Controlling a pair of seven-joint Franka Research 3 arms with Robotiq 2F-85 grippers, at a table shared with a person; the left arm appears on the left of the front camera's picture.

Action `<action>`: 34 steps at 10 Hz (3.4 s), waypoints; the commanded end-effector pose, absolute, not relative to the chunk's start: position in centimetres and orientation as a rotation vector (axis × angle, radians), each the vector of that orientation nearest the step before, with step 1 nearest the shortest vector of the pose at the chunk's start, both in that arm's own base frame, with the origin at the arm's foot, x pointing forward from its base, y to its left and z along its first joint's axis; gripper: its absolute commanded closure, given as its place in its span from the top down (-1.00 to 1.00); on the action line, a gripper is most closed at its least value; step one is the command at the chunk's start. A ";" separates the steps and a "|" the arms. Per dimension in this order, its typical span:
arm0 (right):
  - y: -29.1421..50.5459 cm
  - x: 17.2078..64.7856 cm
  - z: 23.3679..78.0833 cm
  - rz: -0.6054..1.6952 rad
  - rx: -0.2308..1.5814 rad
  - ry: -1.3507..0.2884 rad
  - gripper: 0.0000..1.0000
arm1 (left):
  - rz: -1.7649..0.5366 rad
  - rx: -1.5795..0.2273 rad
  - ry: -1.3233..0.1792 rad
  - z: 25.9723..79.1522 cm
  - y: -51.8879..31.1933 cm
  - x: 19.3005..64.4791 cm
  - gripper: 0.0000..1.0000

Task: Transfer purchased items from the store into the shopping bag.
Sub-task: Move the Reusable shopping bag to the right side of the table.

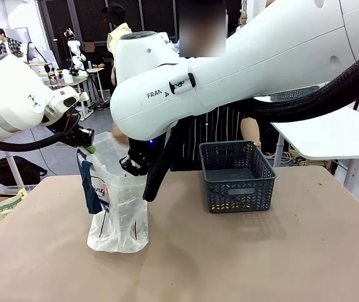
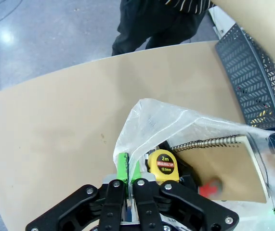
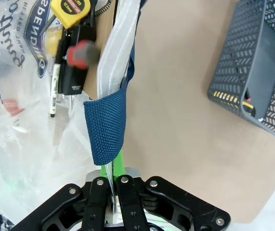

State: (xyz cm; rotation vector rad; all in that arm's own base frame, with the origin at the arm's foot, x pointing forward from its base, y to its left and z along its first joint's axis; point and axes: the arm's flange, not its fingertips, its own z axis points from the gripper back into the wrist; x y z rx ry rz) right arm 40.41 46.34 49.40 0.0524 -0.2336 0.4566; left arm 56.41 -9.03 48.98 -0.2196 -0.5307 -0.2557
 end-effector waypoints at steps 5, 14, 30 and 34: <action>46.3 40.4 49.5 0.469 0.059 -0.237 -1.00 | -0.243 -0.226 -0.535 49.2 -8.7 56.1 -1.00; 46.3 40.4 49.5 0.469 0.059 -0.237 -1.00 | -0.243 -0.226 -0.535 49.2 -8.7 56.1 -1.00; 46.3 40.4 49.5 0.469 0.059 -0.237 -1.00 | -0.243 -0.226 -0.535 49.2 -8.7 56.1 -1.00; 46.3 40.4 49.4 0.457 0.052 -0.234 -1.00 | -0.243 -0.226 -0.535 49.2 -8.7 56.1 -1.00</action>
